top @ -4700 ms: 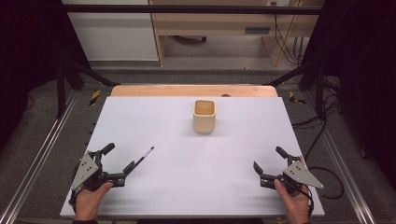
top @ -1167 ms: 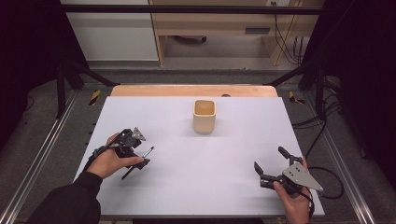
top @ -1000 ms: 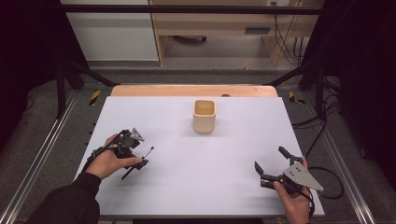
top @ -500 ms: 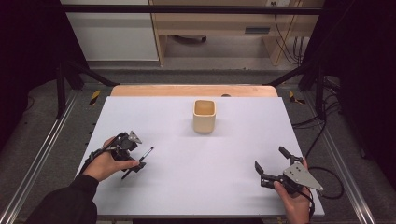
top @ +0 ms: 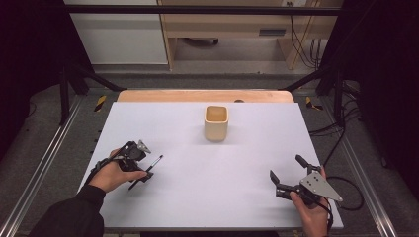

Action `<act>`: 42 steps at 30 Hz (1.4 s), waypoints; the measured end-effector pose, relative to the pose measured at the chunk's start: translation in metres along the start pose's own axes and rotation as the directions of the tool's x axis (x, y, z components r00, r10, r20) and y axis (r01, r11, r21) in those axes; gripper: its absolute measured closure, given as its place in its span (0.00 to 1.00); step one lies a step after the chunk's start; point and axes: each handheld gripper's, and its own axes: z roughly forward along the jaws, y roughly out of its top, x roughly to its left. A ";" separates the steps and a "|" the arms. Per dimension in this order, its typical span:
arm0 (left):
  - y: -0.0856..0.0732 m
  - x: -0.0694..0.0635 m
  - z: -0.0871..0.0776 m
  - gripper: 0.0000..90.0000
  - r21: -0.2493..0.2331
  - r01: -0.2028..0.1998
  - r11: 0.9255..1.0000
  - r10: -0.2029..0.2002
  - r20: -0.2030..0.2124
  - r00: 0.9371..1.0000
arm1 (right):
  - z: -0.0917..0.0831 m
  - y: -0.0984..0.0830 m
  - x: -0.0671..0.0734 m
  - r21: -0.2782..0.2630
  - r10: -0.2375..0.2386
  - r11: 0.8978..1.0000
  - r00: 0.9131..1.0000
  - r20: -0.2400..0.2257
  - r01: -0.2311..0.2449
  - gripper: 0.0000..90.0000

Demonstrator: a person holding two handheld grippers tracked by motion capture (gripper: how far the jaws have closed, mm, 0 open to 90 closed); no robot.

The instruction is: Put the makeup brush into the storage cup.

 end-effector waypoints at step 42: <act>0.004 -0.003 0.000 0.83 0.091 0.008 0.996 -0.012 0.052 0.999 | 0.000 0.000 0.000 0.006 0.005 1.000 1.000 0.000 -0.005 0.02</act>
